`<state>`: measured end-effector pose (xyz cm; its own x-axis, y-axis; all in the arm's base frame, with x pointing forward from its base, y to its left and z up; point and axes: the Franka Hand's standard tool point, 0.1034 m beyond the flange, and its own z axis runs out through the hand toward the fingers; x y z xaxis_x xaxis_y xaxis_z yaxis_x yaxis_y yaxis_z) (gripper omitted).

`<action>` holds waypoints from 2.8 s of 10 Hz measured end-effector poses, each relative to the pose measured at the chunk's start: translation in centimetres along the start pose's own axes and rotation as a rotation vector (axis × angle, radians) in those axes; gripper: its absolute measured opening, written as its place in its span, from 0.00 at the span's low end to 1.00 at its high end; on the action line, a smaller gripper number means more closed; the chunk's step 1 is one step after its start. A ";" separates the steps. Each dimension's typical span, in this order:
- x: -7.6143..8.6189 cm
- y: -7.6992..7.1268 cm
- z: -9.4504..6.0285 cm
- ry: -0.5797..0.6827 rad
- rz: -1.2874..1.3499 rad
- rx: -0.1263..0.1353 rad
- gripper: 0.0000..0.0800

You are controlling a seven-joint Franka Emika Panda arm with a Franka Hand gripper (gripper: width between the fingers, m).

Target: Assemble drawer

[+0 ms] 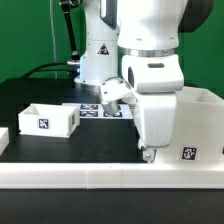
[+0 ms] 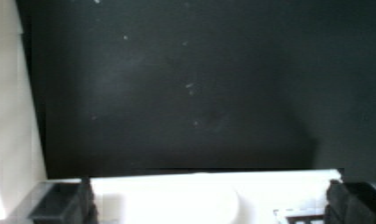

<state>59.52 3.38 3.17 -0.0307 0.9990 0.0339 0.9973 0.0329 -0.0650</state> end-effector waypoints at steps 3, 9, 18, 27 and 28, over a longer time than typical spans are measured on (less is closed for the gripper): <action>-3.8 0.2 -0.7 -0.015 0.036 -0.019 0.81; -8.8 -3.6 -4.7 -0.013 0.203 -0.130 0.81; -11.0 -7.5 -4.1 0.019 0.621 -0.163 0.81; -13.3 -10.5 -2.9 0.079 1.293 -0.160 0.81; -13.6 -10.9 -2.7 0.085 1.417 -0.140 0.81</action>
Offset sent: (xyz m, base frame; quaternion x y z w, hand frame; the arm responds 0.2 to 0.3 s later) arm -0.0070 -0.0489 0.0284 -0.0727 0.0004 0.0460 0.9963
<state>49.24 -10.68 6.11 0.9801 0.1798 0.0838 0.1801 -0.9836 0.0034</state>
